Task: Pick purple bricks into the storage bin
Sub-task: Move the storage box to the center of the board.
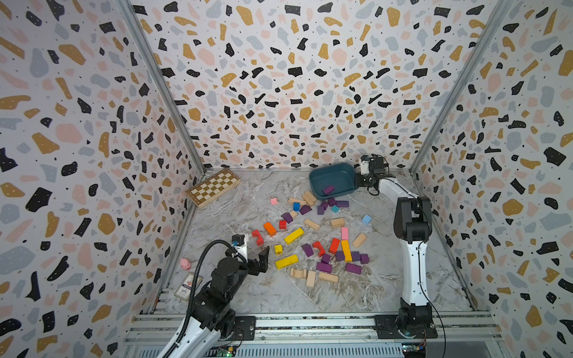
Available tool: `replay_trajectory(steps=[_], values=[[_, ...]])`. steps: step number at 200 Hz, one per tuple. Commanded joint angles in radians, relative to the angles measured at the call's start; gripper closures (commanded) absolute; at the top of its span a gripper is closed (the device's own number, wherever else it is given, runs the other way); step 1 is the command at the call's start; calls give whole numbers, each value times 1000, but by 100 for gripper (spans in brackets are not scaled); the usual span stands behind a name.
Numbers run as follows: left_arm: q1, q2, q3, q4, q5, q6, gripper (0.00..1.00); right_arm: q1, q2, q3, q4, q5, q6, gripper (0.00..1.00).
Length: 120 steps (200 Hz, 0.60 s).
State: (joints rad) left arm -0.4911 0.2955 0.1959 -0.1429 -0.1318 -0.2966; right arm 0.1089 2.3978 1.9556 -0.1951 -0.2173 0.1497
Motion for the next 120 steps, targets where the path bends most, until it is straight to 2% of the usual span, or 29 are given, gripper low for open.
replay_trajectory(steps=[1, 52, 83, 94, 113, 120], values=[[-2, -10, -12, 16, 2, 3, 1, 4, -96, -59, 52, 2, 86, 88], [-3, -10, -13, 16, 2, 2, 1, 7, -155, -188, 141, -27, 234, 87], [-3, -11, -13, 17, 3, 2, 1, 15, -207, -268, 191, -20, 273, 79], [-3, -11, -13, 17, 2, 2, 1, 18, -215, -273, 194, -19, 273, 73], [-2, -11, -12, 16, 3, 4, 1, 18, -227, -258, 175, 0, 256, 50], [-2, -12, -13, 16, 2, 3, 1, 17, -241, -257, 167, 15, 244, 45]])
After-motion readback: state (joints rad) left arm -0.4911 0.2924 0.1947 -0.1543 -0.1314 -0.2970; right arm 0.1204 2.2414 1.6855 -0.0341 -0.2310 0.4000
